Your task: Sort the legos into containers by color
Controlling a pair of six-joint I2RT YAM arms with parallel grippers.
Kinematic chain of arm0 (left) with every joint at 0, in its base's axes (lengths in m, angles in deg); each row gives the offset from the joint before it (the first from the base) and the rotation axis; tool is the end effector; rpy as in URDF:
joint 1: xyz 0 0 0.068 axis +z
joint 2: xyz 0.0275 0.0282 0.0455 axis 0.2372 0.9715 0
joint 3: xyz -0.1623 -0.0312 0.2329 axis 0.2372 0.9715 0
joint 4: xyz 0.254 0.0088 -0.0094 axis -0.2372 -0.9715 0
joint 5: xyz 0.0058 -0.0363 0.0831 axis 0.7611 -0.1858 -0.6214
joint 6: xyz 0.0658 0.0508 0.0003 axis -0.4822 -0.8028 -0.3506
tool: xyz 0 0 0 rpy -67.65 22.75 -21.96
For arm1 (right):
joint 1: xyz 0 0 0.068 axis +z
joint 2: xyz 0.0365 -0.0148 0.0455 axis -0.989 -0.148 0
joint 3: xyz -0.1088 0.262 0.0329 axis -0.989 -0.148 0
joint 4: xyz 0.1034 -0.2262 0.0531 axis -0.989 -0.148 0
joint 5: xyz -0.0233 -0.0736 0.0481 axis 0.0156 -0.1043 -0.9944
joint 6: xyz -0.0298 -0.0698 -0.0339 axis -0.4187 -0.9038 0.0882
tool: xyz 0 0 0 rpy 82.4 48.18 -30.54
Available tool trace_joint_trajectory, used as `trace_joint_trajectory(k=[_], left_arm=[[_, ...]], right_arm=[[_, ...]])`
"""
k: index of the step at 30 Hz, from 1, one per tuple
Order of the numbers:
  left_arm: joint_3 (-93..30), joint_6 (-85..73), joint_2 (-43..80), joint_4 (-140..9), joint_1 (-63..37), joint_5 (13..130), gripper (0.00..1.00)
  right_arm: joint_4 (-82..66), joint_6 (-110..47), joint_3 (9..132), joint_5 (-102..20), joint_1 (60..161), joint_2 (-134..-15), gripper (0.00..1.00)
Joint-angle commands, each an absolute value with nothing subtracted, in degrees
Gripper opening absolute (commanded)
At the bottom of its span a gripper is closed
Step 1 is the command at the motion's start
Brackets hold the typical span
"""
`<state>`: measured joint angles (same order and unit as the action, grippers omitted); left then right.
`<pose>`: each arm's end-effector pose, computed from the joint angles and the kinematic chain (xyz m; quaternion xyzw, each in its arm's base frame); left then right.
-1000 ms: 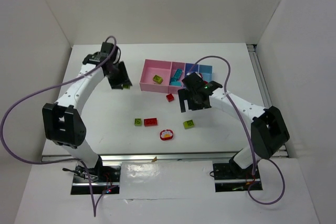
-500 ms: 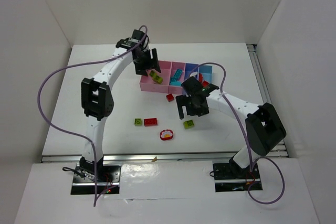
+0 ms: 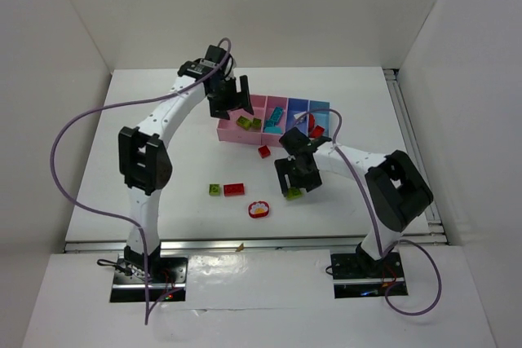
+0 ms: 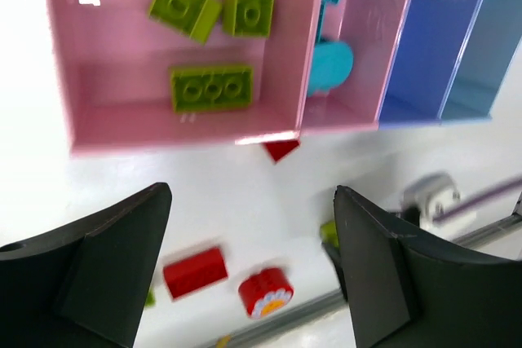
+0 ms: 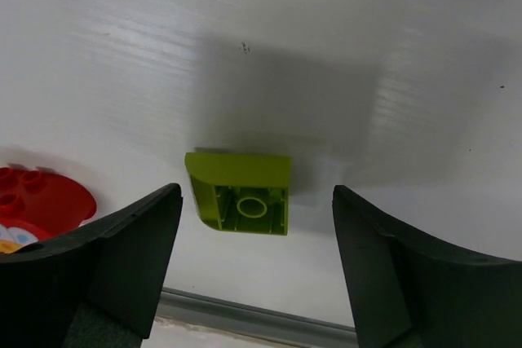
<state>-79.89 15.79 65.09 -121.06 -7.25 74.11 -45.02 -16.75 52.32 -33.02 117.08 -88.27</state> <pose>0.4536 -0.1882 0.2827 -0.0710 0.9465 -0.2162 0.2289 0.2502 0.1786 0.1507 -0.1214 0.9839 0.0611 0.1161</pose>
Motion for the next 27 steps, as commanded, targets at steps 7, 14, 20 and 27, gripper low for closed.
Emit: trace_joint_trajectory(k=[7,14,20,27], left_arm=[[-59.3,14.2,45.0,-123.7,-6.9,68.5,0.9],[-41.0,14.2,36.2,-123.7,-6.4,68.6,0.89],[-30.8,15.2,32.7,-120.7,-6.4,68.5,0.9],[-23.3,18.3,32.2,-116.1,-5.9,72.3,0.92]], right_arm=[[-42.7,-18.1,52.5,-32.1,117.3,-90.0,0.5],[-49.1,-18.9,68.4,-26.6,117.9,-89.9,0.45],[-49.5,-22.9,88.0,-24.8,117.9,-97.8,0.45],[-46.1,-26.2,110.7,-24.3,117.3,-113.8,0.46]])
